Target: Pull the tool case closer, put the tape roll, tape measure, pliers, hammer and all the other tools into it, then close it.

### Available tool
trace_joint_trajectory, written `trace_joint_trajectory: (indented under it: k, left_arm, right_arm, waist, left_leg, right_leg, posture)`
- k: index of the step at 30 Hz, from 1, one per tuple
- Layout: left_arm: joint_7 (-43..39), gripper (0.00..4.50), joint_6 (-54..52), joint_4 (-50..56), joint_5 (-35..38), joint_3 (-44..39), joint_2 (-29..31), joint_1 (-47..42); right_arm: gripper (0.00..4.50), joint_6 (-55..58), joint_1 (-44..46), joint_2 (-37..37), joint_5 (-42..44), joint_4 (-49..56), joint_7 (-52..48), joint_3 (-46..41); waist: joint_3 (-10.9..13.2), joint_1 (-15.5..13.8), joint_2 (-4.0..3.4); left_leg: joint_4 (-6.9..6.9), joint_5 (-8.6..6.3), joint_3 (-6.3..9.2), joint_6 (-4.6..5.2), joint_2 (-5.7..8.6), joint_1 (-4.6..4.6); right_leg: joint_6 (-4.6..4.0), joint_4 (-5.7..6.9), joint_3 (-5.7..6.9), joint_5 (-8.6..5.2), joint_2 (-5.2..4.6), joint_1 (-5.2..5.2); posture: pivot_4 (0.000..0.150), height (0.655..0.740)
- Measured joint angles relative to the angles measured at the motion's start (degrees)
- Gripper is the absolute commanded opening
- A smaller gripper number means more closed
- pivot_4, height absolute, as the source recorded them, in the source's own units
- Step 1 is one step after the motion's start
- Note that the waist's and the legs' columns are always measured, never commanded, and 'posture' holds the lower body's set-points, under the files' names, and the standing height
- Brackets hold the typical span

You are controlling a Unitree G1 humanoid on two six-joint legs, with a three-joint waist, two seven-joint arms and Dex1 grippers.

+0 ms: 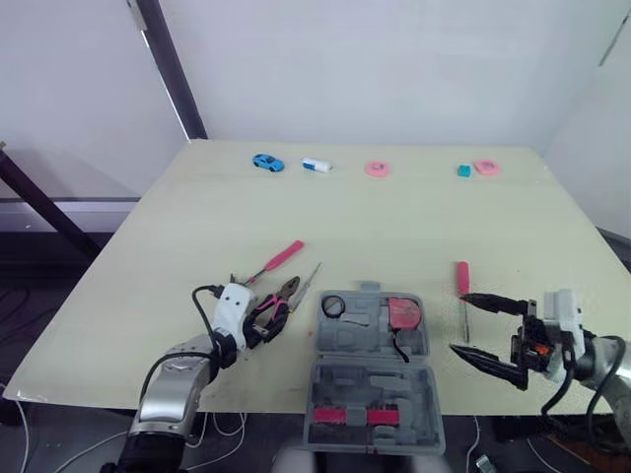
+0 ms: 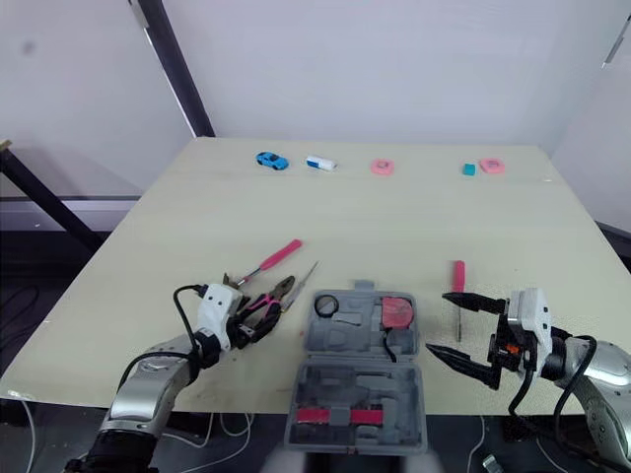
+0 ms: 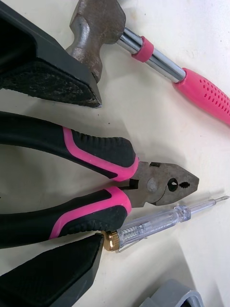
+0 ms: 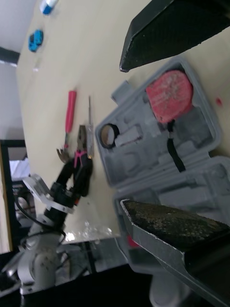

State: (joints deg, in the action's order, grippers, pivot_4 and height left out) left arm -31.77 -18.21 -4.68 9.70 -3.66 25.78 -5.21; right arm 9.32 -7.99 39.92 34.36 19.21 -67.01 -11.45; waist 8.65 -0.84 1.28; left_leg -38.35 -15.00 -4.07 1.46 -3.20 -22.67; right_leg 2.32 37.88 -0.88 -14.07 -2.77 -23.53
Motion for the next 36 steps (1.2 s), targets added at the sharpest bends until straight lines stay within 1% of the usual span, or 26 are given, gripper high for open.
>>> trace_joint_trajectory:
  k: [10,11,12,13,14,15,27,31,36]
  left_arm:
    - [-2.29,4.50,-0.82,-0.48,-0.62,0.29,0.48,-0.87]
    - [-2.42,3.93,-1.03,-0.48,-0.62,0.29,0.50,-0.96]
    - [-2.50,3.77,-1.14,-0.48,-0.61,0.29,0.51,-1.03]
    - [-2.88,3.19,-1.38,-0.51,-0.53,0.27,0.55,-1.13]
    - [-3.05,2.89,-1.68,-0.60,-0.44,0.23,0.56,-1.33]
    - [-3.19,2.74,-1.90,-0.59,-0.43,0.18,0.57,-1.39]
    - [-3.77,2.75,-2.16,-0.52,-0.43,-0.24,0.57,-1.45]
    - [-4.80,2.75,-2.63,-0.23,-0.17,-0.34,1.36,-1.48]
    - [-7.34,2.75,-5.83,0.79,0.70,-0.15,3.59,-2.36]
  right_arm:
    - [4.49,-0.88,0.20,0.18,-0.53,0.00,0.06,0.03]
    - [4.50,-0.88,0.21,0.16,-0.53,0.01,0.14,0.08]
    - [4.50,-0.88,0.23,0.11,-0.53,0.03,0.23,0.20]
    - [4.50,-0.86,0.30,-0.03,-0.54,0.09,0.56,0.42]
    - [4.50,-0.84,0.52,-0.31,-0.61,0.13,0.92,0.52]
    - [4.50,-0.82,0.71,-0.48,-0.66,0.18,1.24,0.63]
    - [4.50,0.43,1.87,-0.78,-0.73,2.21,3.83,2.55]
    - [4.50,0.69,2.64,-0.78,-0.72,2.23,3.95,2.84]
    - [4.50,0.81,4.23,-0.99,-0.77,2.09,3.98,4.09]
  waist:
    - [-0.02,-0.03,-0.03]
    - [-0.02,-0.03,-0.03]
    - [-0.02,-0.03,-0.03]
    - [-0.02,-0.02,-0.03]
    - [-0.02,-0.02,-0.03]
    - [-0.02,-0.01,-0.04]
    - [-0.03,0.01,-0.06]
    - [-0.01,0.05,-0.02]
    - [0.05,0.10,0.09]
  left_leg:
    - [-0.01,0.00,0.00,0.00,0.01,0.00]
    - [-0.01,0.00,0.00,0.00,0.01,0.00]
    - [-0.01,0.00,0.00,0.00,0.01,0.00]
    - [-0.01,0.00,0.00,0.00,0.01,0.00]
    - [-0.01,0.00,0.00,0.00,0.01,0.00]
    - [-0.01,0.00,0.00,0.00,0.01,0.00]
    - [-0.01,0.00,0.01,0.00,0.01,-0.01]
    - [0.00,0.00,0.00,0.00,0.01,-0.04]
    - [0.01,0.00,0.01,0.00,0.00,-0.10]
  right_leg:
    - [0.00,0.00,0.02,0.00,0.00,0.02]
    - [0.00,0.00,0.02,0.00,0.00,0.02]
    - [0.00,0.00,0.02,0.00,0.00,0.02]
    - [0.00,0.00,0.02,0.00,0.00,0.02]
    - [0.00,0.00,0.02,0.00,0.00,0.02]
    - [0.00,-0.01,0.01,0.00,0.00,0.02]
    - [0.00,-0.02,0.01,0.00,-0.01,0.01]
    - [0.00,-0.03,0.02,0.00,0.00,0.00]
    - [0.01,-0.07,0.04,0.00,0.01,-0.03]
  posture:
    - [0.150,0.7400]
    - [0.150,0.7400]
    - [0.150,0.7400]
    - [0.150,0.7400]
    - [0.150,0.7400]
    - [0.150,0.7400]
    - [0.150,0.7400]
    - [0.150,0.7400]
    - [0.150,0.7400]
